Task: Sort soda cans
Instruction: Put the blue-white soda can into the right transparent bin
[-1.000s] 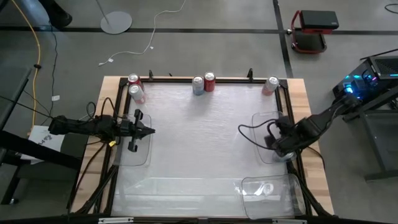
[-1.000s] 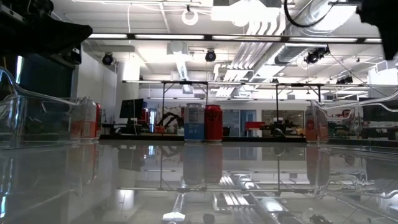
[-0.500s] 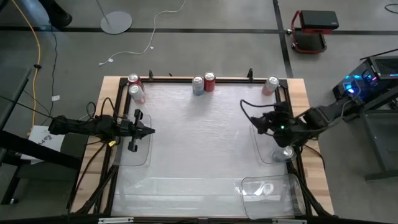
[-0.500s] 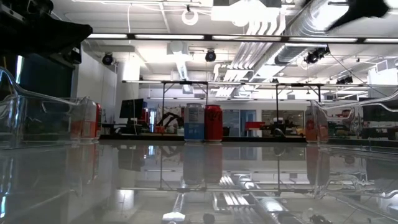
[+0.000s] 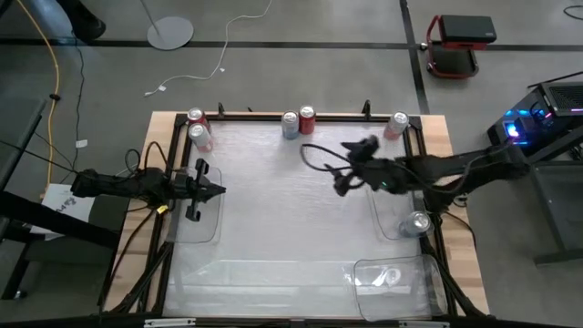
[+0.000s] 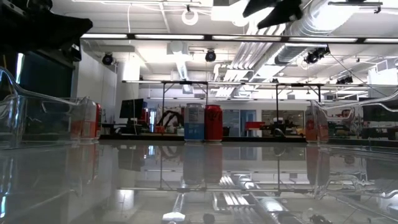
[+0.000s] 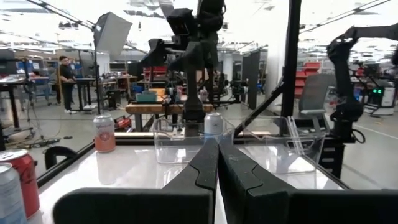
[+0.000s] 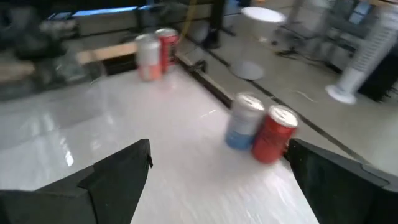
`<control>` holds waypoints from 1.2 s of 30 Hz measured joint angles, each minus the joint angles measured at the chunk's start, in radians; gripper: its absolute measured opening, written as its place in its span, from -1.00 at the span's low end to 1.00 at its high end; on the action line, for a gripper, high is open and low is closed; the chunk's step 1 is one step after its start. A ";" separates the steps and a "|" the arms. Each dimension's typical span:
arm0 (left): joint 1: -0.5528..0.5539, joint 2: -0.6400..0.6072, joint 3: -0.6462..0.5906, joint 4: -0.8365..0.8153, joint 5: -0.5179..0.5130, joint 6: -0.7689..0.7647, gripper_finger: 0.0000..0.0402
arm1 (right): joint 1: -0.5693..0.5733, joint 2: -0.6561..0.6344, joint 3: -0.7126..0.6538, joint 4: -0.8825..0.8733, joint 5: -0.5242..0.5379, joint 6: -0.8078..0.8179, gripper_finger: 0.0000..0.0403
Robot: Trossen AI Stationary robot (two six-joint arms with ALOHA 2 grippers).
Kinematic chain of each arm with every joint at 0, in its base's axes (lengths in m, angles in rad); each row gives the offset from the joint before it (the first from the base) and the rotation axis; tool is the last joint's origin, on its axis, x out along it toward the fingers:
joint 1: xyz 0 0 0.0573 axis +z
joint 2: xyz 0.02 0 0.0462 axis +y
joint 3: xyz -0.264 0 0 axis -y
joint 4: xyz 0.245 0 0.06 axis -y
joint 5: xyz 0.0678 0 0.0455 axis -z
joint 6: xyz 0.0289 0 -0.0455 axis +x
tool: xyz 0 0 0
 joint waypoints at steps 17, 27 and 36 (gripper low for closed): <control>0.005 0.100 0.087 0.224 -0.343 0.089 -1.00 | -0.240 0.070 0.084 0.245 -0.411 -0.358 0.84; 0.154 0.660 0.465 0.160 -0.516 0.350 -0.73 | -0.025 0.053 0.073 -0.128 -0.189 -0.174 0.84; 0.408 1.054 1.067 -0.362 -0.248 0.330 0.22 | 0.112 0.038 0.072 -0.402 0.027 -0.014 0.84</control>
